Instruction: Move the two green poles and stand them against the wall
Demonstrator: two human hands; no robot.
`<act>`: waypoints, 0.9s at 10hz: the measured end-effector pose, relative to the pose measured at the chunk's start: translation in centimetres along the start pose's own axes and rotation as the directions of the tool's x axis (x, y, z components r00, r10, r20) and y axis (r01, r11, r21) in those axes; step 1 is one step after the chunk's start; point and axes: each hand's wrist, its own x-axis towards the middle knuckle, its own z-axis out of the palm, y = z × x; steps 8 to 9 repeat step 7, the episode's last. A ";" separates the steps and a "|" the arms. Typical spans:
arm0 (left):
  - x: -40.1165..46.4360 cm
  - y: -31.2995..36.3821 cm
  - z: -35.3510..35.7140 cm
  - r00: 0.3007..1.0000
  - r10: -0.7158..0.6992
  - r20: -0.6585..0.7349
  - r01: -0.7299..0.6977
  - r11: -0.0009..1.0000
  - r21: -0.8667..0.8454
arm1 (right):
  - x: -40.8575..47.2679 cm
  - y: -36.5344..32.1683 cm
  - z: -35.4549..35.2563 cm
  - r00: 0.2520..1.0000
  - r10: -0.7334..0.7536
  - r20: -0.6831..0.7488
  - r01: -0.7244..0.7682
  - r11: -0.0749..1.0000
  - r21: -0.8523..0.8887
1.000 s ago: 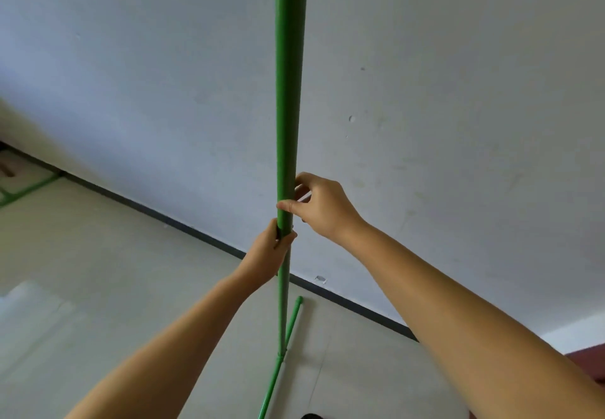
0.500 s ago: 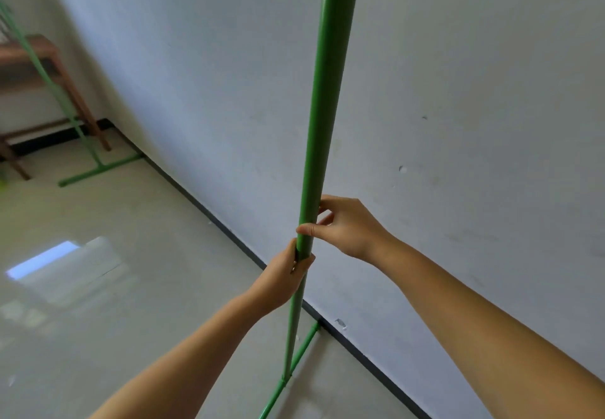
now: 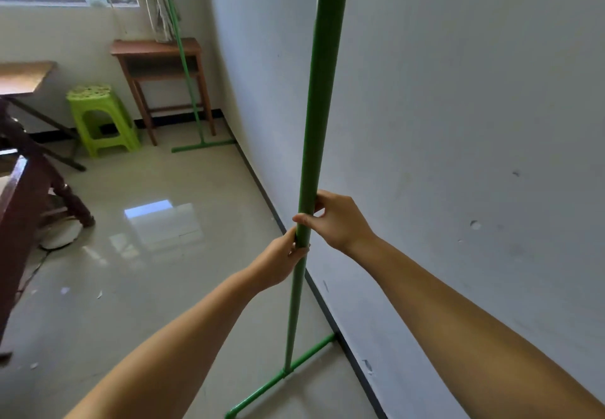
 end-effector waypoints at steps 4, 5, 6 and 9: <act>0.8 0.2 0.5 0.997 -0.058 -0.056 0.055 0.998 -0.044 | 1.0 0.2 0.7 1.000 0.025 -0.005 -0.025 1.000 0.000; -0.3 2.0 -1.4 0.997 -0.015 -0.071 0.012 0.999 -0.047 | 0.4 -2.6 -0.5 0.999 0.034 -0.018 -0.034 0.999 -0.022; 0.0 1.8 -1.7 0.998 0.001 -0.056 -0.004 0.999 -0.054 | 0.0 -2.7 -1.3 0.999 0.022 0.047 -0.020 0.999 -0.031; -2.7 -0.3 -1.6 0.996 0.024 -0.084 -0.027 0.999 -0.042 | -2.8 -2.7 -4.1 1.000 0.008 -0.028 -0.005 0.993 0.117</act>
